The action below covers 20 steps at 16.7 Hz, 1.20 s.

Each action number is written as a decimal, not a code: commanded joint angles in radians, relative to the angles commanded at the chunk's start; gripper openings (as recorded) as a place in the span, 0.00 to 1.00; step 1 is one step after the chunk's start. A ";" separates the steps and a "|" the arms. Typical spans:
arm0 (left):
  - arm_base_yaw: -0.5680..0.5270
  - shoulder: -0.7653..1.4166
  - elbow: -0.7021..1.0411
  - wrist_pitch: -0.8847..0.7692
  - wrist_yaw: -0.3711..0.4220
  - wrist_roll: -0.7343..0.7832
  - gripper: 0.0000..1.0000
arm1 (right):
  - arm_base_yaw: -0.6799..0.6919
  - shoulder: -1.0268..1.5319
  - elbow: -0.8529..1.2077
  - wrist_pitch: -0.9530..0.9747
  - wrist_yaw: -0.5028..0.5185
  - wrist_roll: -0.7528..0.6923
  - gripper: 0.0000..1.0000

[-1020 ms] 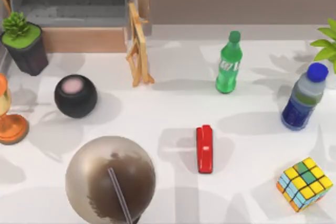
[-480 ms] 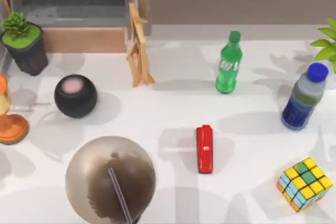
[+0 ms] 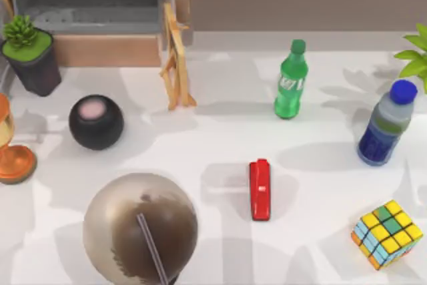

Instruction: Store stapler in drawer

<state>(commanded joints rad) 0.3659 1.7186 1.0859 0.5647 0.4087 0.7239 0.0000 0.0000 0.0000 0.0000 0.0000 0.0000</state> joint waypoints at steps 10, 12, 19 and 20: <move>-0.732 0.194 0.590 -1.063 -0.240 -0.877 1.00 | 0.000 0.000 0.000 0.000 0.000 0.000 1.00; -0.862 0.261 0.684 -1.254 -0.279 -1.036 1.00 | 0.000 0.000 0.000 0.000 0.000 0.000 1.00; -1.169 0.510 0.890 -1.751 -0.384 -1.450 1.00 | 0.000 0.000 0.000 0.000 0.000 0.000 1.00; -1.193 0.536 0.904 -1.793 -0.393 -1.485 1.00 | 0.000 0.000 0.000 0.000 0.000 0.000 1.00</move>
<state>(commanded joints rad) -0.8268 2.2549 1.9902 -1.2288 0.0157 -0.7608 0.0000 0.0000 0.0000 0.0000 0.0000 0.0000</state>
